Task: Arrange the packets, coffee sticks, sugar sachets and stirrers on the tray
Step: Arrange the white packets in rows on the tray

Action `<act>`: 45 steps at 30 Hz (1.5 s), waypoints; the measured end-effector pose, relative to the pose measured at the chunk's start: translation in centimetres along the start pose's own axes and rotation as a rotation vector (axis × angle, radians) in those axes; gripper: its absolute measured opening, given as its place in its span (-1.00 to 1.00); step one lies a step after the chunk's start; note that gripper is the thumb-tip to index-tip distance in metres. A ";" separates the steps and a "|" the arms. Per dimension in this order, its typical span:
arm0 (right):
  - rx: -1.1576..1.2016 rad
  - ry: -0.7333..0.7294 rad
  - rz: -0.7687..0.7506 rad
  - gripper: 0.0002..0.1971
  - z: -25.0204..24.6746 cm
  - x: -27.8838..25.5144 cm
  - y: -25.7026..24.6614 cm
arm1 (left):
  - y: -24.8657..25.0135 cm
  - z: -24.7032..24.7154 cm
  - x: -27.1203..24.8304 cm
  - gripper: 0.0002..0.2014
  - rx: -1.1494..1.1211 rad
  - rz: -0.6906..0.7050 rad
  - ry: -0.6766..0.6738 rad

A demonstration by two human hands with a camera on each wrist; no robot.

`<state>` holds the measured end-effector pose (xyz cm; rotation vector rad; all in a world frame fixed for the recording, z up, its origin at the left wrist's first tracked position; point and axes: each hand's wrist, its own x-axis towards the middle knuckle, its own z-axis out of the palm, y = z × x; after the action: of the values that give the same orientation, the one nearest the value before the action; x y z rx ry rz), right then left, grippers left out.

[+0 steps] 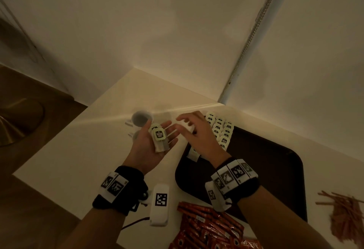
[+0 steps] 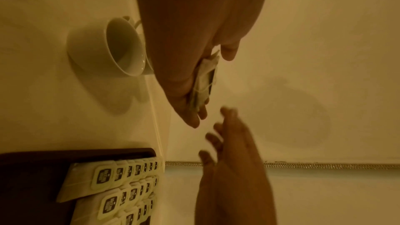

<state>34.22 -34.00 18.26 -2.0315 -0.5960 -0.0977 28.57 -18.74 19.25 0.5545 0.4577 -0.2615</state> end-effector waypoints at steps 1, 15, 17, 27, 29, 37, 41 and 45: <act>-0.014 -0.055 -0.073 -0.72 0.1 0.1 -1.2 | -0.1 0.3 -0.1 -0.45 0.001 -0.007 -0.022; -0.055 -0.089 -0.128 -0.97 -4.5 3.2 -8.1 | 0.2 2.2 -0.9 -0.48 0.203 0.238 -0.066; -0.136 -0.096 -0.152 -0.97 -5.8 4.0 -9.6 | 0.2 2.4 -0.9 -0.57 0.239 0.342 -0.072; -0.384 -0.254 -0.151 -0.91 -7.1 5.8 -13.2 | -0.3 4.2 -1.6 -0.70 0.250 0.387 -0.158; -0.390 -0.266 -0.126 -0.89 -7.1 5.7 -13.3 | -0.2 4.3 -1.8 -0.65 0.212 0.379 -0.173; -0.511 -0.275 -0.138 -0.65 -7.9 5.0 -13.3 | 0.3 4.9 -2.8 -0.86 0.261 0.480 -0.166; -0.402 -0.279 -0.134 -0.68 -8.4 4.5 -13.0 | 0.4 5.3 -3.0 -0.91 0.300 0.559 -0.145; -0.366 -0.208 -0.133 -0.69 -8.8 4.2 -12.8 | 0.3 5.8 -3.2 -0.92 0.296 0.565 -0.138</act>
<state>33.69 -34.64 34.30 -2.3718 -0.8964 -0.0793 27.94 -21.38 25.28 0.9234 0.1145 0.1781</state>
